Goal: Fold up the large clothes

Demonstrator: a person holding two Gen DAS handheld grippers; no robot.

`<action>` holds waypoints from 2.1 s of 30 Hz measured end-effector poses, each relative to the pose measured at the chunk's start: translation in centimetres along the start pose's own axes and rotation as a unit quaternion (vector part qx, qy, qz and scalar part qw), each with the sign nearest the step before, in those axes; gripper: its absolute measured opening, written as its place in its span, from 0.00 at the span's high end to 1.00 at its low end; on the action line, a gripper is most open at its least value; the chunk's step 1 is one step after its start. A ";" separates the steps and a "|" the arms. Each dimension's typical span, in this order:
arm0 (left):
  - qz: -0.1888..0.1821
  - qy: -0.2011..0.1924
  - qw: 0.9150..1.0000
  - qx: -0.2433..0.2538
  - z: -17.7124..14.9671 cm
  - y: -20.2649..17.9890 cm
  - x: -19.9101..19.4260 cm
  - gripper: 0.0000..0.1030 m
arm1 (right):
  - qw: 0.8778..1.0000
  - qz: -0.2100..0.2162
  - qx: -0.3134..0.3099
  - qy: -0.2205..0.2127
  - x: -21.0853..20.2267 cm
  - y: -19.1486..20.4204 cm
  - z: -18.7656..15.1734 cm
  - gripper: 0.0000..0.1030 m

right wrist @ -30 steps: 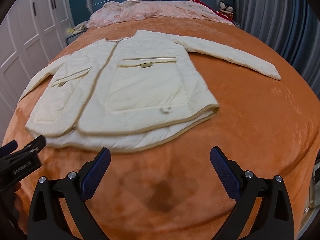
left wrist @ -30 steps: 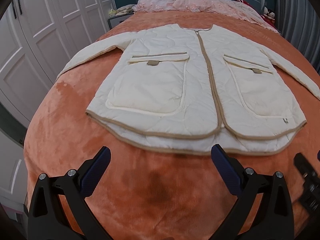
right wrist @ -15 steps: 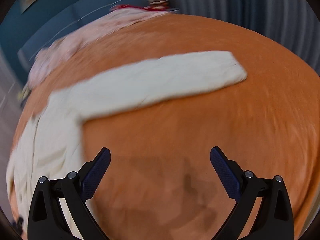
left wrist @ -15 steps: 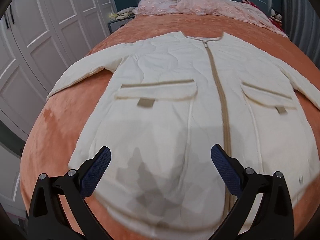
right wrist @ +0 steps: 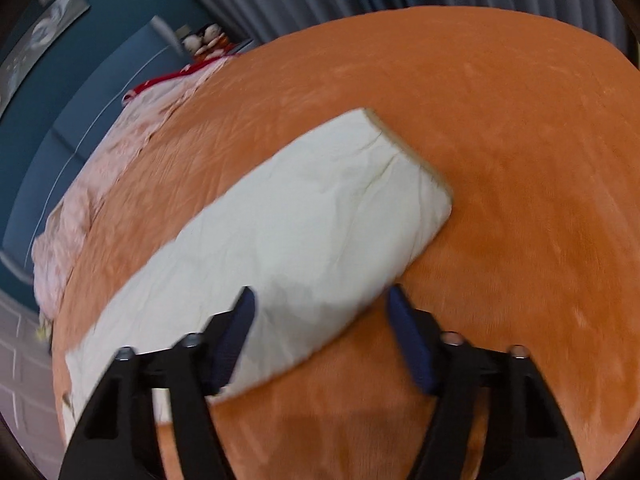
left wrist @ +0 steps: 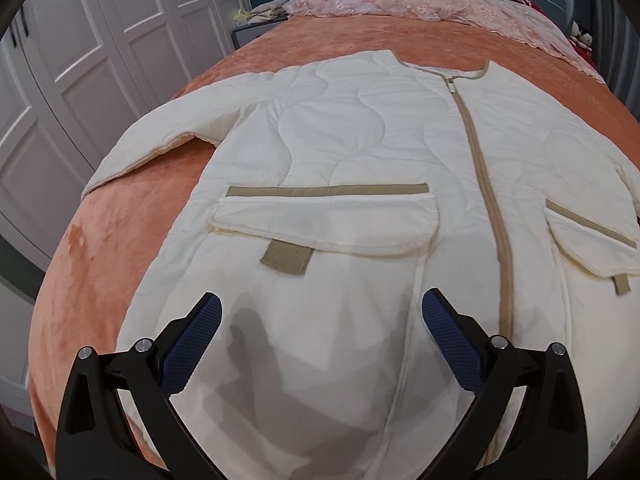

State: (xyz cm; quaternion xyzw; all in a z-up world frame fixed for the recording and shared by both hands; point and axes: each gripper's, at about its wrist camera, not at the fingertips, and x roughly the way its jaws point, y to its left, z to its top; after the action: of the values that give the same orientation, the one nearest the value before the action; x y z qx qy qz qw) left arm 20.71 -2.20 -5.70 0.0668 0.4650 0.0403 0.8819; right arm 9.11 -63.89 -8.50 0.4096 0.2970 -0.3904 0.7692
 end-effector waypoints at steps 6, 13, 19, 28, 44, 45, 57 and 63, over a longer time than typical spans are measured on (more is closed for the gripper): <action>0.003 0.002 1.000 -0.019 0.5 0.7 1.1 0.05 | 0.999 0.028 0.009 -0.020 0.2 2.1 2.2 0.88; 0.006 -0.005 0.999 -0.044 1.3 2.6 1.0 0.05 | 0.964 0.195 -0.167 -0.075 -9.1 17.8 -0.9 0.89; 0.004 -0.007 0.998 -0.069 1.2 4.8 0.5 0.05 | 0.888 0.314 -0.331 -0.055 -15.7 31.5 -11.1 0.89; 0.000 -0.003 0.995 -0.096 0.4 9.3 0.7 0.05 | 0.809 0.362 -0.461 0.047 -16.3 41.1 -27.6 0.89; -0.156 -0.011 0.974 -0.164 3.3 12.5 1.4 0.05 | 0.746 0.318 -0.570 0.132 -13.7 36.4 -43.0 0.37; -0.168 -0.011 0.972 -0.165 3.7 12.2 1.5 0.05 | 0.748 0.327 -0.563 0.132 -14.3 35.5 -42.3 0.37; -0.293 0.064 0.934 -0.193 8.3 4.2 6.4 0.10 | 0.920 0.246 -0.269 0.141 -8.1 21.9 -22.8 0.36; -0.241 0.073 0.952 -0.176 9.3 2.9 7.4 0.76 | 0.948 0.240 -0.138 0.159 -2.7 20.7 -17.6 0.52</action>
State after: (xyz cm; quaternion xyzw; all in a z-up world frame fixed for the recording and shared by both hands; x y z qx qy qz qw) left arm 32.48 0.91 -6.07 -0.2068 0.5155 -0.0869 0.8270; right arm 22.79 -40.28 -6.79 0.4154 0.3598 -0.0791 0.8317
